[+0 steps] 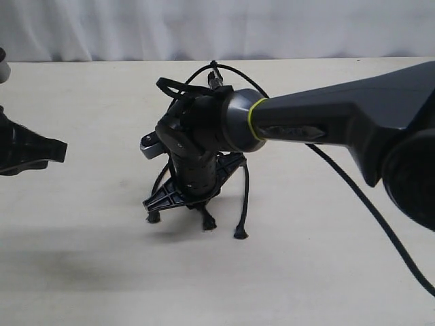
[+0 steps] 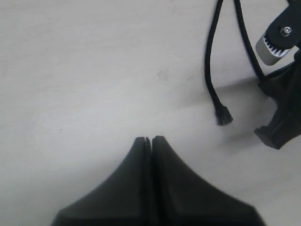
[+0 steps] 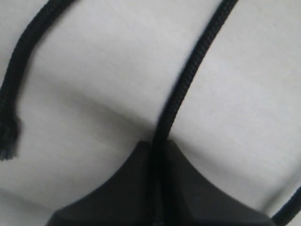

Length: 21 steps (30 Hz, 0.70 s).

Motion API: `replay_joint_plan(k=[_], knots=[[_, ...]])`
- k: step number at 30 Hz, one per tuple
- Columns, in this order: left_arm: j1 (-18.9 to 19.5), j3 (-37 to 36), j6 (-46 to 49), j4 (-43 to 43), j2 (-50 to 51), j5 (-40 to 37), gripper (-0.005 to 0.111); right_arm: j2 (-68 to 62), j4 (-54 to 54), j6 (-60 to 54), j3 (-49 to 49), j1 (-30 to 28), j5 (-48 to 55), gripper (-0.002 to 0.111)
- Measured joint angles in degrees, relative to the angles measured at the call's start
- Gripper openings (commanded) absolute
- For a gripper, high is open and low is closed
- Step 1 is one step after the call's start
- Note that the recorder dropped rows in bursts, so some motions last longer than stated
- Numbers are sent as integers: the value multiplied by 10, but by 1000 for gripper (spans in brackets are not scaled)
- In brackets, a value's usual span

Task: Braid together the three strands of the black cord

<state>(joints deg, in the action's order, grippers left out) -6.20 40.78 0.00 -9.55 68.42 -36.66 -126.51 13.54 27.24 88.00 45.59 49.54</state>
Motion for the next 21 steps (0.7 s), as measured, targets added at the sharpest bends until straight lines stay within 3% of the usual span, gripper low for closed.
replay_joint_plan(k=[6,9,13,21], knots=[[0,0,0,0,0,0,0,13,-12,-25,0,-10,24,4],[0,0,0,0,0,-1,0,47,-53,-91,0,-33,54,4],[0,0,0,0,0,-11,0,94,-111,-156,2,-98,85,4],[0,0,0,-11,0,-34,0,93,-124,-195,2,-204,119,4]])
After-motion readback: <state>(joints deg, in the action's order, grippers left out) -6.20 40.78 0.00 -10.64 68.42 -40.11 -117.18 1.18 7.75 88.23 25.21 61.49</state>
